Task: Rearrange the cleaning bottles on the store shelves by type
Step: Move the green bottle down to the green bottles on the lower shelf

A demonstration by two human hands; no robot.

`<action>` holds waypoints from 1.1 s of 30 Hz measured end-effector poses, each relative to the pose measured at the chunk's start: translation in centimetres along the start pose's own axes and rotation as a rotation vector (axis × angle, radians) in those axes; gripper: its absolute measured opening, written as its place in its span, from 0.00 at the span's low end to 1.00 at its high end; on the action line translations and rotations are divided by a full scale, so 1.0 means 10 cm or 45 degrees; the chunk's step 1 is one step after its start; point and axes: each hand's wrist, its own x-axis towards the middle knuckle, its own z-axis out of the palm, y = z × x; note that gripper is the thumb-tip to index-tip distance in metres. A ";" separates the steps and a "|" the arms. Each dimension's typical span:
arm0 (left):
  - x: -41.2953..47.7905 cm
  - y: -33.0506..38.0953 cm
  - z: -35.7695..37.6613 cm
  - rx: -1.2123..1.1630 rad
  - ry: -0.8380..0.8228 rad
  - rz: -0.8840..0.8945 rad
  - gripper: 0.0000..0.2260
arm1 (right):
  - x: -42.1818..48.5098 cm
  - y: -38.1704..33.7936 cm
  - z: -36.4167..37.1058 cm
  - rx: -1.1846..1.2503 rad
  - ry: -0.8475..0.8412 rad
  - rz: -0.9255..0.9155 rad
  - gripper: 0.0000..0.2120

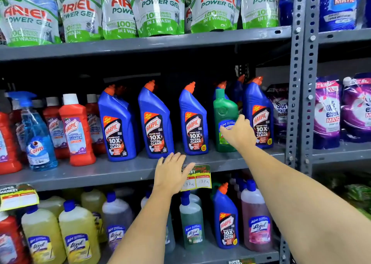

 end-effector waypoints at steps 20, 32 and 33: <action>-0.01 -0.06 0.25 0.086 0.330 0.049 0.26 | 0.26 0.28 0.23 0.340 -0.076 0.091 0.40; -0.18 -0.05 0.32 -0.066 0.627 0.002 0.18 | -0.29 0.48 -0.29 0.769 0.168 -0.218 0.39; -0.28 -0.06 0.38 -0.085 0.692 -0.045 0.18 | -0.41 0.46 -0.34 0.795 0.153 -0.241 0.37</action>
